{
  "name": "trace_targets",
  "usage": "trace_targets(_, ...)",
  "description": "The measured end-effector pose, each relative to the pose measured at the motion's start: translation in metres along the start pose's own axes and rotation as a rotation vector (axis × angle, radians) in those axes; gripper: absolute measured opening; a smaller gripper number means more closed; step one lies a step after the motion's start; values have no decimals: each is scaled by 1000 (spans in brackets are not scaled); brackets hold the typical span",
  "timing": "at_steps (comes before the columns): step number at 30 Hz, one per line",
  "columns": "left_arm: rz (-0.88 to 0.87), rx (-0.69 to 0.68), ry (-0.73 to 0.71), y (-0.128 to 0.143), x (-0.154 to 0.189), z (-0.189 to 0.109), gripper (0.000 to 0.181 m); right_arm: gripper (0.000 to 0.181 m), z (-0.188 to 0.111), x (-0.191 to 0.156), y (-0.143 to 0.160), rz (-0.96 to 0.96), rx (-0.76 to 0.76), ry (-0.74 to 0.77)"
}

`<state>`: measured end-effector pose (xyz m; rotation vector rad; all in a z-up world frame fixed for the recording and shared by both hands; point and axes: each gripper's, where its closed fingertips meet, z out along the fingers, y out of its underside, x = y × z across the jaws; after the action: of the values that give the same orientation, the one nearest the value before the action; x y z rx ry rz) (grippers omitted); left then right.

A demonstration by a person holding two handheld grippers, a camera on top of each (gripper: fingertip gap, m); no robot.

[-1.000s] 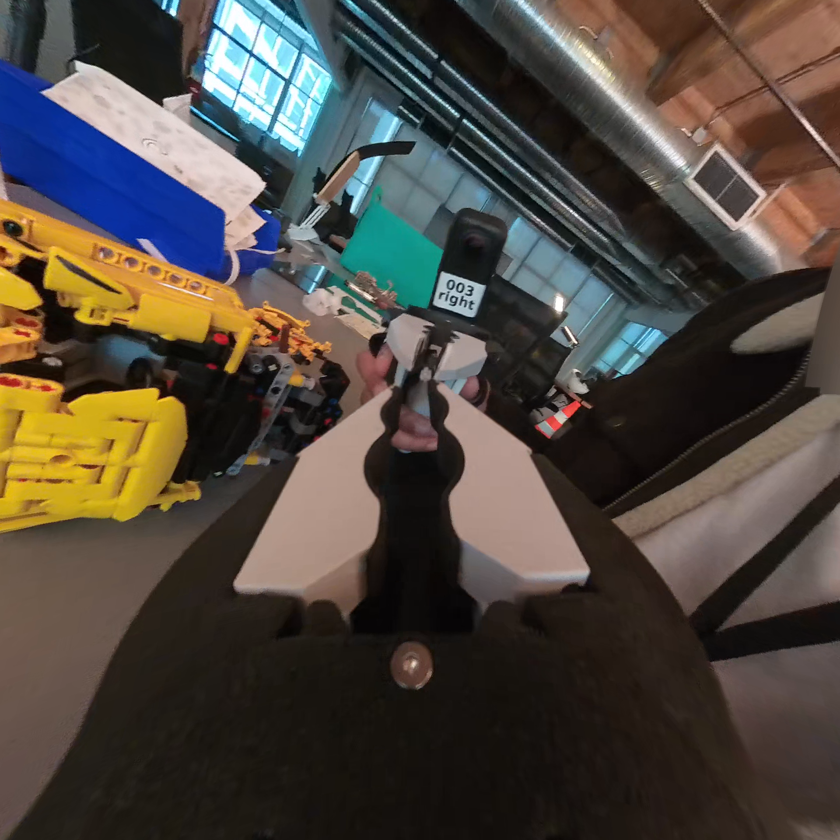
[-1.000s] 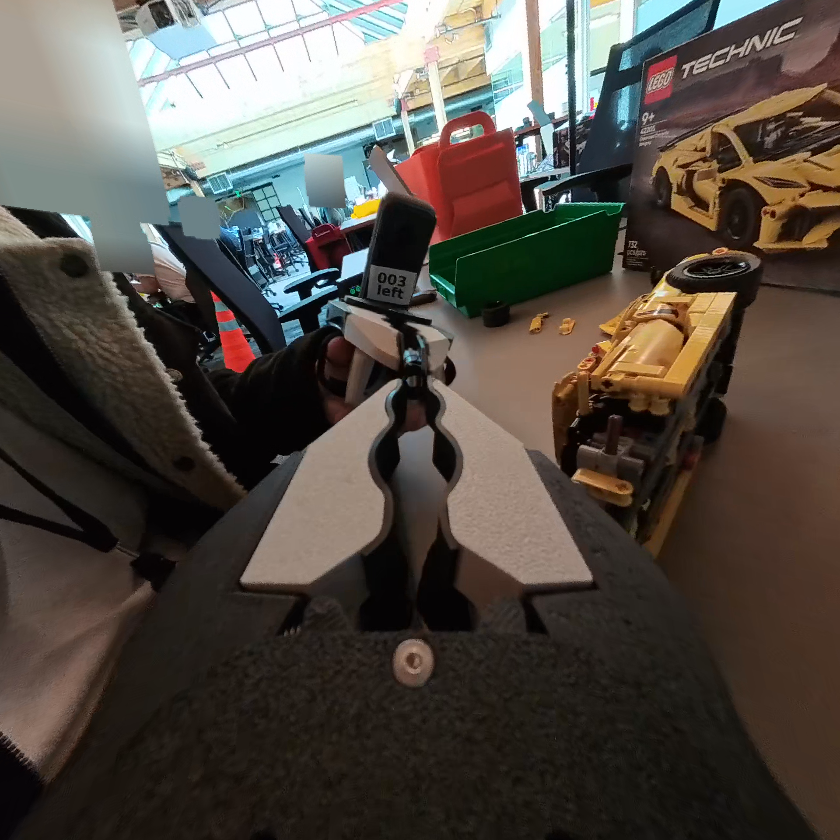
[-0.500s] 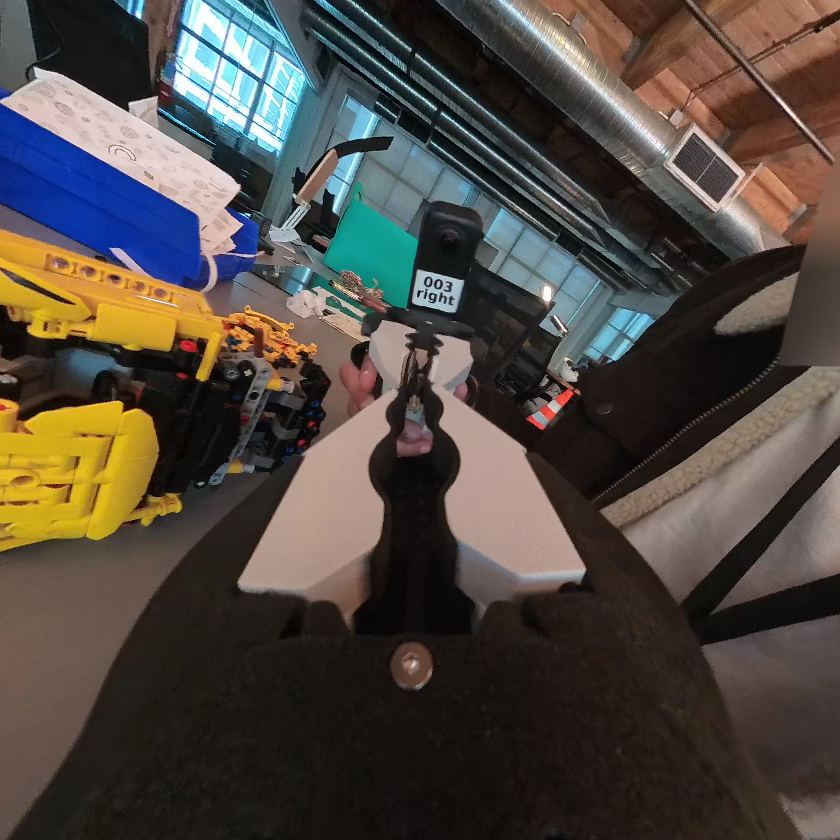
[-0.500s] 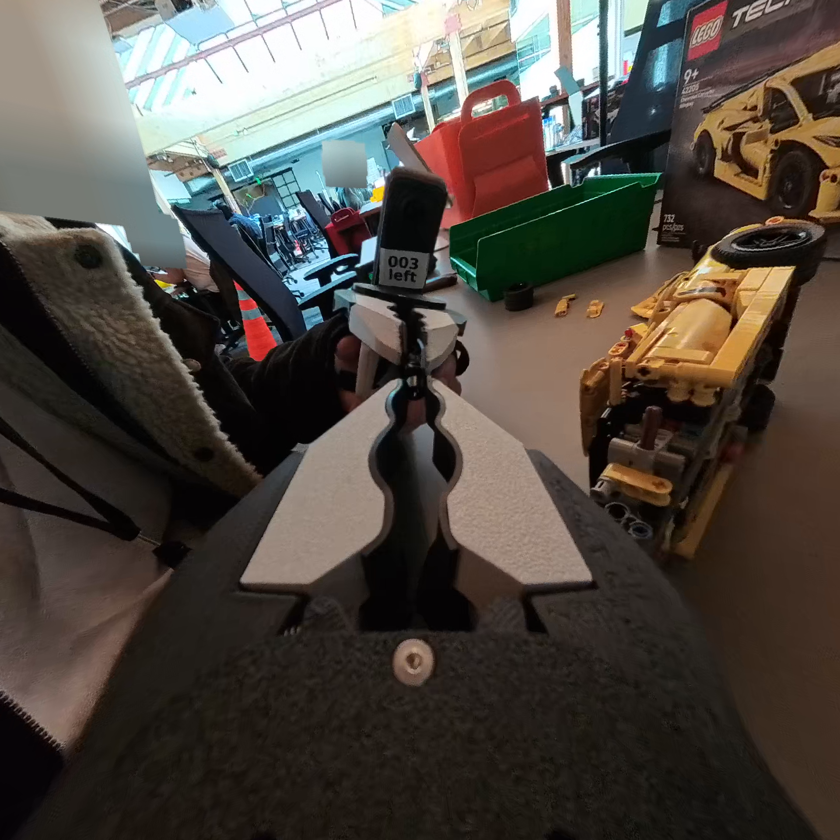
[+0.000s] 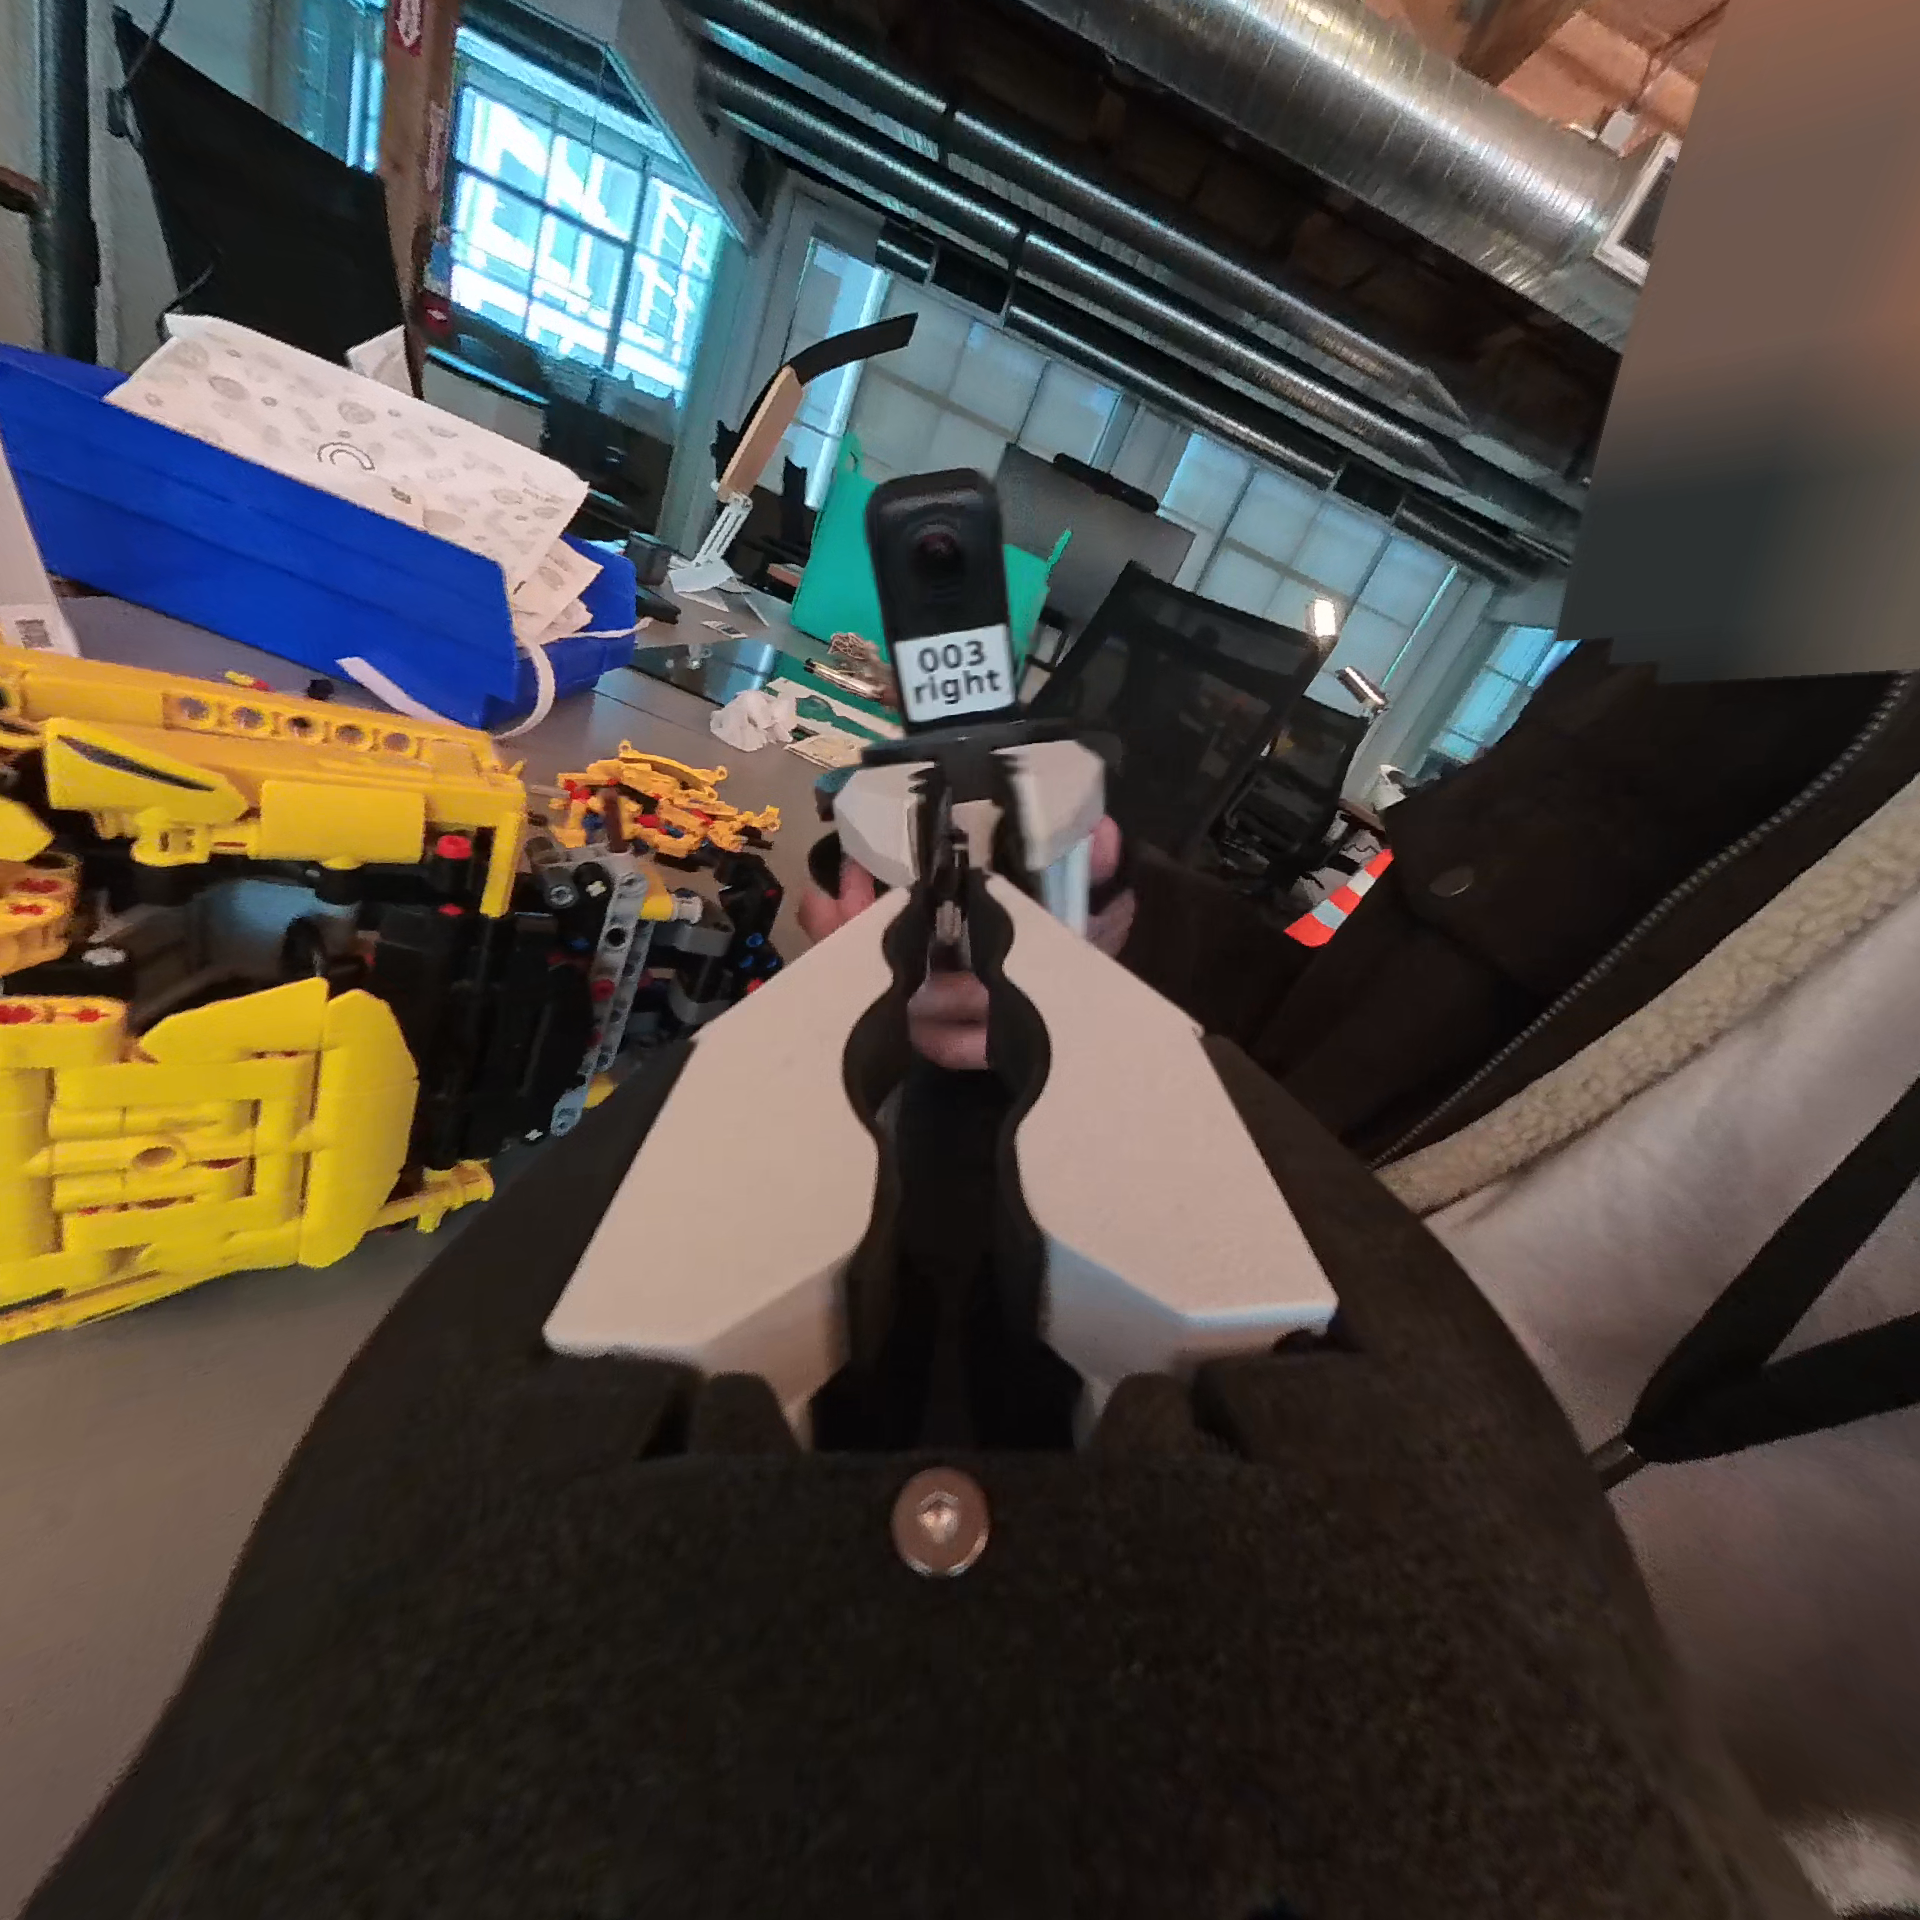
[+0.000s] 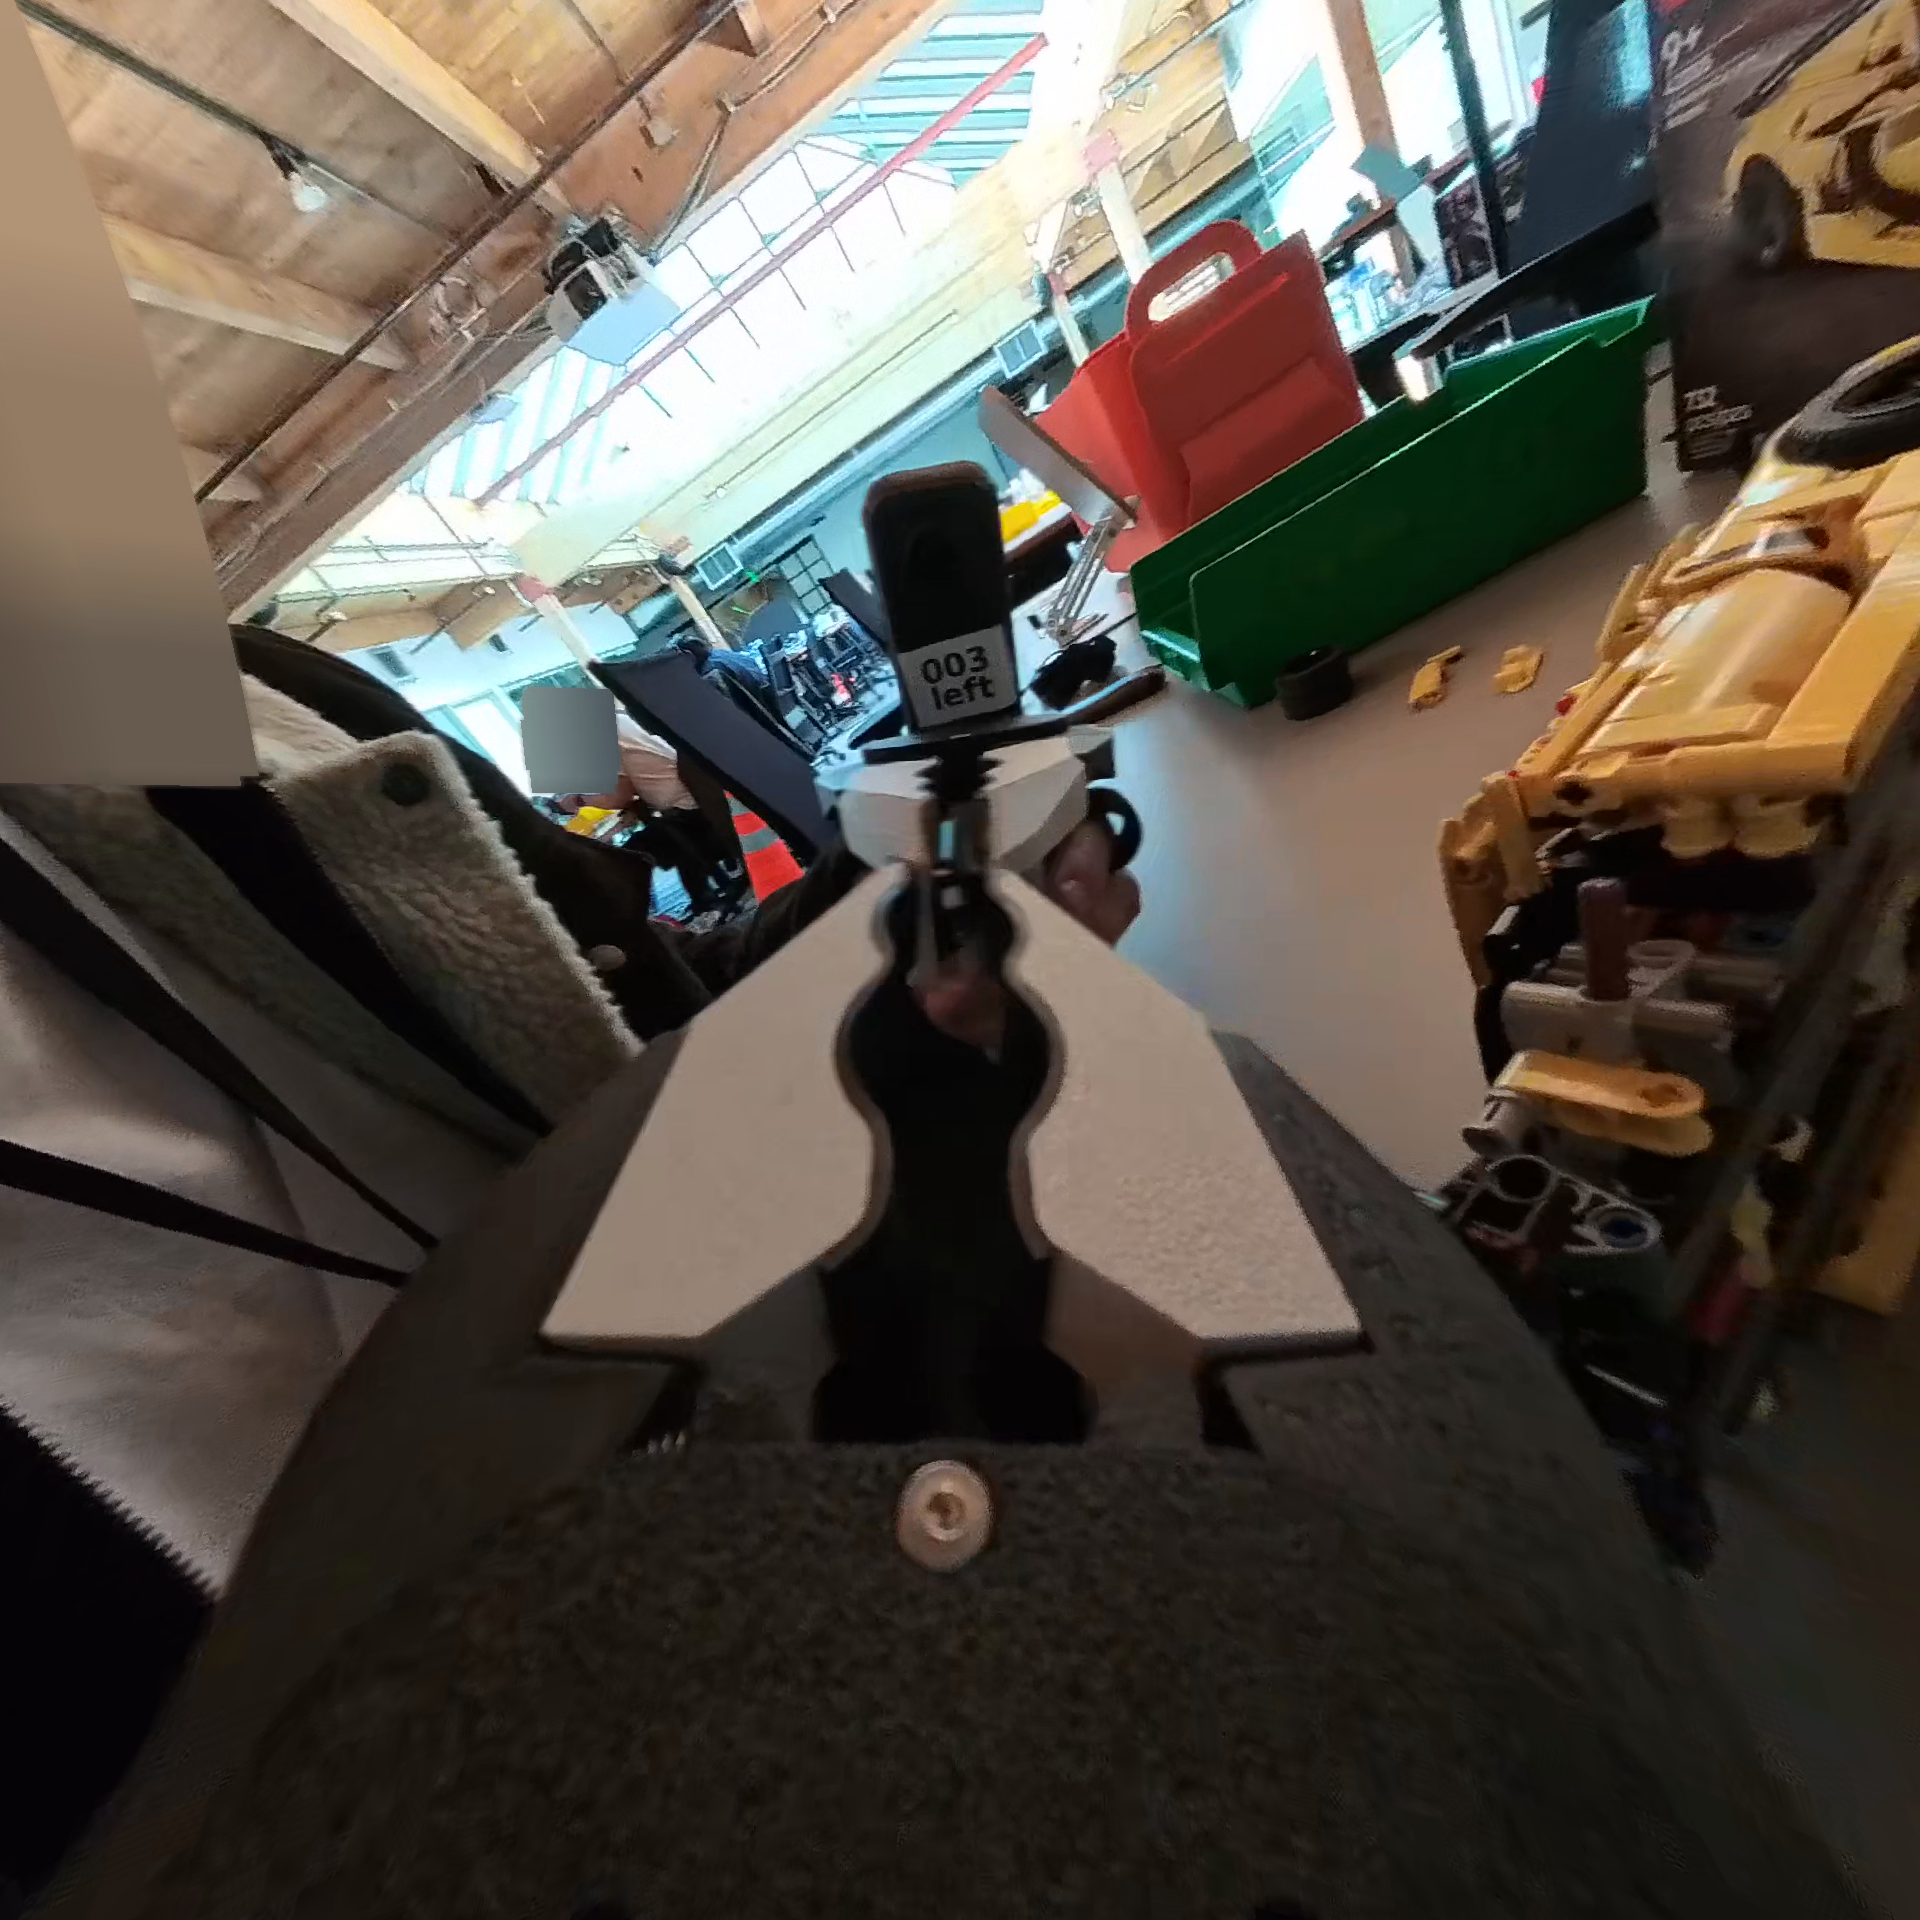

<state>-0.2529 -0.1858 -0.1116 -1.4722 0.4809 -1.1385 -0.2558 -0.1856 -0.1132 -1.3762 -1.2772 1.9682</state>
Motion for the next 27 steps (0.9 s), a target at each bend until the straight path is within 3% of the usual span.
trace_targets(13,65,-13,-5,0,3,-2,6,7,-7,1,-6,62,42,-46)
trace_targets(16,34,36,-4,-9,-2,-15,6,6,-46,11,-38,119,203,-51)
trace_targets(19,26,18,-32,-5,-8,-13,6,6,-74,26,-44,82,178,47)
trace_targets(21,45,-58,-84,8,-16,-5,6,7,-79,28,-46,79,190,68)
trace_targets(23,85,-222,-152,36,-27,3,6,7,-76,31,-43,96,187,63)
trace_targets(27,377,-435,-294,69,-41,10,6,7,-62,43,-22,81,102,121)
